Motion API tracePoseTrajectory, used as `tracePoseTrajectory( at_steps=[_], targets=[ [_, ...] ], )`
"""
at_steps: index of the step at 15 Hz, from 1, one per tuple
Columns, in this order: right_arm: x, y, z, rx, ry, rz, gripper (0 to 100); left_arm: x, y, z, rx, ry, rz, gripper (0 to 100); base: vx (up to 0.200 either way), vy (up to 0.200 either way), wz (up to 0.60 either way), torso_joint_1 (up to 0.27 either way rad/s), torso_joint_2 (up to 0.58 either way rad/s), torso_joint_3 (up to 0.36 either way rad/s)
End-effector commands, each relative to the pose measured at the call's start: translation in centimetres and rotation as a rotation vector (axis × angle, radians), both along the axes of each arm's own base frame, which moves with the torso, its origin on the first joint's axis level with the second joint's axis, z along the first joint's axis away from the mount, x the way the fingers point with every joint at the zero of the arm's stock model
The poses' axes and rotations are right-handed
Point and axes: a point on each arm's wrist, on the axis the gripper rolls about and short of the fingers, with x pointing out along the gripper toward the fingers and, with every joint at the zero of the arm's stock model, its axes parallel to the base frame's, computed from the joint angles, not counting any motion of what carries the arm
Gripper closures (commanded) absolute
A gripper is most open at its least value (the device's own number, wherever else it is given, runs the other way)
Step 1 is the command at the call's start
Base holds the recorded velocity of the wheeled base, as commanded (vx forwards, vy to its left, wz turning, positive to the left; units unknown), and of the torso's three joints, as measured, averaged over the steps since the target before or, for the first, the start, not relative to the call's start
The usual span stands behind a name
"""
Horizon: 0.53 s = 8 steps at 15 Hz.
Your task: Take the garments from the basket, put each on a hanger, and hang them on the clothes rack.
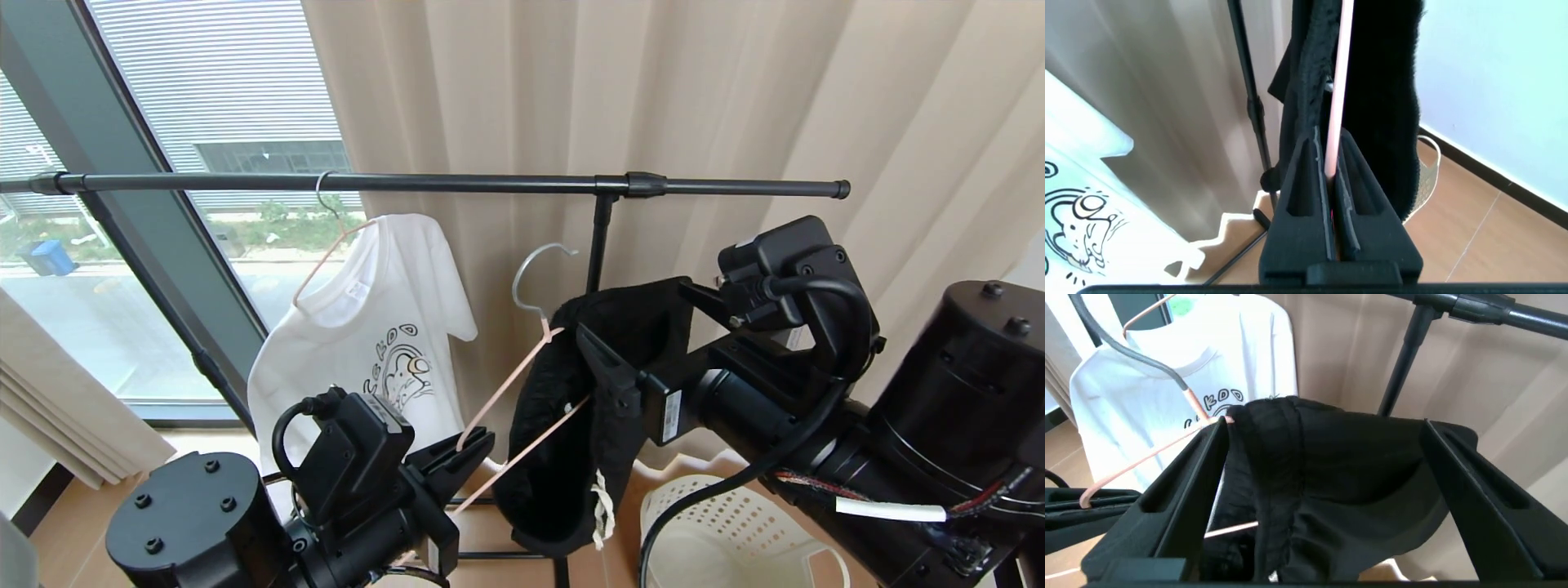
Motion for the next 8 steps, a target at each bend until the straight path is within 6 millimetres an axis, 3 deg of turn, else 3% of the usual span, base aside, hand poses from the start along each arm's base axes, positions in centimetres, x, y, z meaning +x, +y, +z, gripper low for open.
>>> tracePoseTrajectory(
  at_steps=[1,5,8],
  targets=[
    [-0.1,-0.1,0.0,-0.002,0.001,0.002,0,0.1,0.0,0.2,-0.007,-0.006,0.003,100,0.0,0.0,0.0,0.0,0.0,0.0],
    [-0.8,-0.8,0.1,0.002,0.0,0.026,0,-0.3,0.3,0.8,-0.026,-0.022,0.001,100,0.0,0.0,0.0,0.0,0.0,0.0],
    [-2.5,-3.9,1.1,-0.042,-0.018,0.196,0,-1.3,1.6,0.4,-0.004,0.002,0.0,100,0.0,0.0,0.0,0.0,0.0,0.0]
  ],
)
